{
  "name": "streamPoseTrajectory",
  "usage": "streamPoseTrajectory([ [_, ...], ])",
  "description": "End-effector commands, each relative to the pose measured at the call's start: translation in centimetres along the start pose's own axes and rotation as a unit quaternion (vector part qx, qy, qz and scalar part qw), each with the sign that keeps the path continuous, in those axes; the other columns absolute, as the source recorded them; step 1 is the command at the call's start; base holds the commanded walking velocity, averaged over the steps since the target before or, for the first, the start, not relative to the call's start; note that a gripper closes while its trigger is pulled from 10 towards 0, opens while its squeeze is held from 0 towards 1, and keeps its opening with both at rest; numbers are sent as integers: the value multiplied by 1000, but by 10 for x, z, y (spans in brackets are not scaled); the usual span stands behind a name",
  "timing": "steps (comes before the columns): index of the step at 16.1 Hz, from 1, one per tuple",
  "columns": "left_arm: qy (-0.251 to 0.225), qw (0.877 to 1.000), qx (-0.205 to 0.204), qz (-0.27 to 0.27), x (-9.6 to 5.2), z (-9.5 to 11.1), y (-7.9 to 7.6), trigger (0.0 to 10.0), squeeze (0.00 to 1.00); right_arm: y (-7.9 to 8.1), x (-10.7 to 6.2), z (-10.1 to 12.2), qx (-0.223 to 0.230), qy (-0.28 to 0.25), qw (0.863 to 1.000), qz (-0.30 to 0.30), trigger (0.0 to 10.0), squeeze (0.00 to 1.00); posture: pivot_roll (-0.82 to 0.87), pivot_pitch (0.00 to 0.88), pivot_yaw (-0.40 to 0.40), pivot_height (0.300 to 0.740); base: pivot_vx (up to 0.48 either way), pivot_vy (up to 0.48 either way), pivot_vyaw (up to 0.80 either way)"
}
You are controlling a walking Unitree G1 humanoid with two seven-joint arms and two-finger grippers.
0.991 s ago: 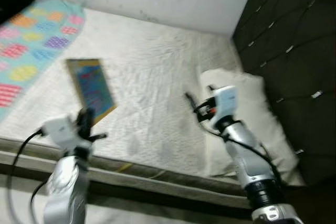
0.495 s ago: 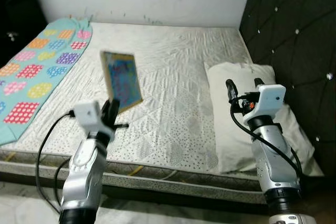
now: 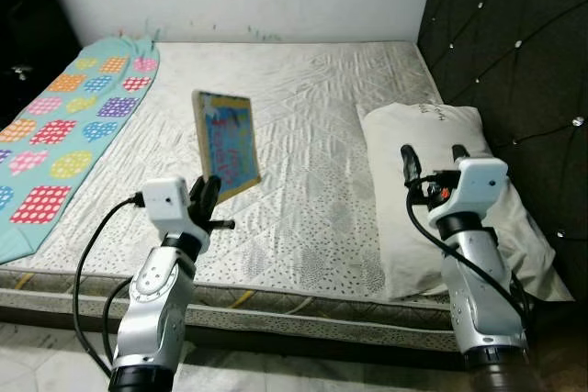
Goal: Clean up the room
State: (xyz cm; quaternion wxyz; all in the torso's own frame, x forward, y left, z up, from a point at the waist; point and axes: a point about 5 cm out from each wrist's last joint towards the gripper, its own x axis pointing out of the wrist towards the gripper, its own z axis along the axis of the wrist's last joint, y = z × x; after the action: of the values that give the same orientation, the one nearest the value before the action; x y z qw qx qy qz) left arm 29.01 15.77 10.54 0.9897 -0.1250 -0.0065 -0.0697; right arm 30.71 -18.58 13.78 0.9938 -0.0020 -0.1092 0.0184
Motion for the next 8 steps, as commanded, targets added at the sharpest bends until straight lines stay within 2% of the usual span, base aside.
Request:
streamPoseTrajectory([
  [1, -26, 1000, 10, 3, -1, 10, 4, 10000, 0, 3, -1, 4, 5, -6, 1000, -1, 10000, 0, -170, 0, 80, 740, 0, 0, 0],
  [7, -23, 1000, 3, 21, -7, 7, 9, 10000, 0, 3, -9, -1, 12, 13, 1000, -6, 10000, 0, -166, 0, 66, 740, 0, 0, 0],
  [8, -24, 999, 1, 21, -7, 7, 8, 10000, 0, 4, -8, -2, 14, 18, 1000, -4, 10000, 0, -157, 0, 54, 740, 0, 0, -525],
])
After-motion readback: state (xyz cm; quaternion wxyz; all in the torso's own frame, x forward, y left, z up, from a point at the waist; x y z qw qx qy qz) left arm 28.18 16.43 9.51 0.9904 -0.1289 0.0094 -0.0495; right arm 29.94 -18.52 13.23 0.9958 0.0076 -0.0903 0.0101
